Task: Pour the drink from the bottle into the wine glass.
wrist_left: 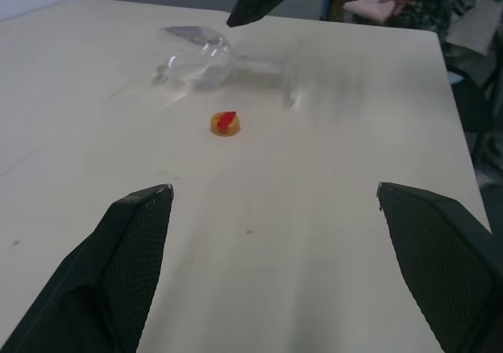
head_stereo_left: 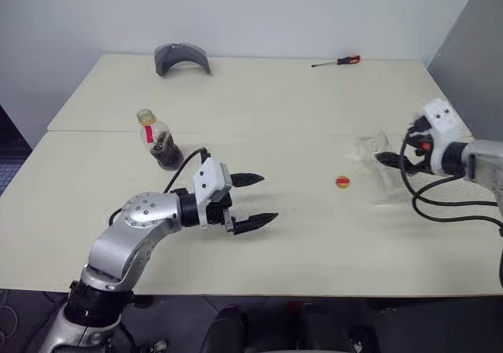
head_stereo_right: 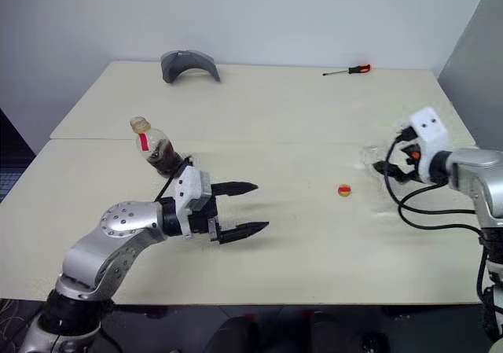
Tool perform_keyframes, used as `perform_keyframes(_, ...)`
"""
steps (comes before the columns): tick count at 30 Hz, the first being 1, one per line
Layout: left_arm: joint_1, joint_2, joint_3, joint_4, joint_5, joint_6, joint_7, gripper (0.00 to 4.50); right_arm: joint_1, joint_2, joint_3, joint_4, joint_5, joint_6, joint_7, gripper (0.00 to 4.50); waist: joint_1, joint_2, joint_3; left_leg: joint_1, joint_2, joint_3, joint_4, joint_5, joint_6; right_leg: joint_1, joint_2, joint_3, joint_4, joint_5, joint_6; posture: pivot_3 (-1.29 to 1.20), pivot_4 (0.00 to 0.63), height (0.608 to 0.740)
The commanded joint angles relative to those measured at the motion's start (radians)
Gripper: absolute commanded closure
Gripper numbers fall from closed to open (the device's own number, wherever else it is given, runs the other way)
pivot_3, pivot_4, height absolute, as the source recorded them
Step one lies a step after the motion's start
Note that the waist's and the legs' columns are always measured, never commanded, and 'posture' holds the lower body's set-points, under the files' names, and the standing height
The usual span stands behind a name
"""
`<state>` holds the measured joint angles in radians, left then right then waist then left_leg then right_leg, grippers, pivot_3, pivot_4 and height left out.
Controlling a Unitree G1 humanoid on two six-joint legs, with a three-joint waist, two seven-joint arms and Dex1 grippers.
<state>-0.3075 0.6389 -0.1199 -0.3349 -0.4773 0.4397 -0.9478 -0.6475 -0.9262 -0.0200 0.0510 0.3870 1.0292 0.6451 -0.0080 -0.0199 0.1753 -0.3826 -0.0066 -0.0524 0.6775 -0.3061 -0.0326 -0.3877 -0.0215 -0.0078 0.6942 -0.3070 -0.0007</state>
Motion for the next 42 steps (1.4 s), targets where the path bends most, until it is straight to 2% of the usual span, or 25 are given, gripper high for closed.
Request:
perform_keyframes(1, -0.050, -0.006, -0.007, 0.066, 0.034, -0.083, -0.056, 0.02, -0.061, -0.018, -0.025, 0.040, -0.018, 0.080, -0.021, 0.00, -0.002, 0.001, 0.000, 0.000, 0.000, 0.000, 0.000, 0.000, 0.000, 0.000, 0.000, 0.000, 0.000, 0.000, 0.000, 0.00, 0.150, 0.740)
perform_keyframes(9, -0.089, -0.018, -0.008, 0.202, 0.085, -0.189, -0.122, 0.02, -0.124, 0.025, -0.054, 0.065, 0.015, 0.284, -0.034, 0.00, -0.001, 0.001, 0.001, -0.001, 0.000, -0.001, 0.000, 0.000, 0.000, 0.000, 0.000, 0.000, 0.000, 0.000, 0.000, 0.00, 0.150, 0.740)
perform_keyframes(20, -0.089, -0.036, 0.006, 0.236, 0.124, -0.217, -0.105, 0.02, -0.180, 0.071, -0.032, 0.118, 0.004, 0.369, -0.044, 0.00, 0.002, 0.001, 0.001, -0.001, 0.000, -0.001, 0.000, 0.000, 0.000, -0.001, 0.000, -0.001, 0.001, 0.000, 0.000, 0.00, 0.150, 0.740)
perform_keyframes(30, -0.077, -0.041, -0.001, 0.210, 0.135, -0.204, -0.097, 0.02, -0.189, 0.097, 0.091, 0.167, -0.022, 0.319, 0.003, 0.00, 0.001, 0.001, 0.001, -0.001, 0.000, -0.001, 0.001, 0.000, 0.000, -0.001, 0.000, -0.001, 0.001, 0.000, 0.000, 0.00, 0.150, 0.740)
perform_keyframes(42, -0.029, -0.040, 0.006, 0.152, 0.134, -0.177, -0.070, 0.02, -0.295, 0.127, 0.256, 0.386, -0.123, 0.198, 0.100, 0.00, -0.001, 0.002, 0.001, -0.001, 0.000, -0.001, 0.001, 0.000, 0.000, -0.001, 0.000, -0.001, 0.001, 0.000, 0.000, 0.00, 0.150, 0.740)
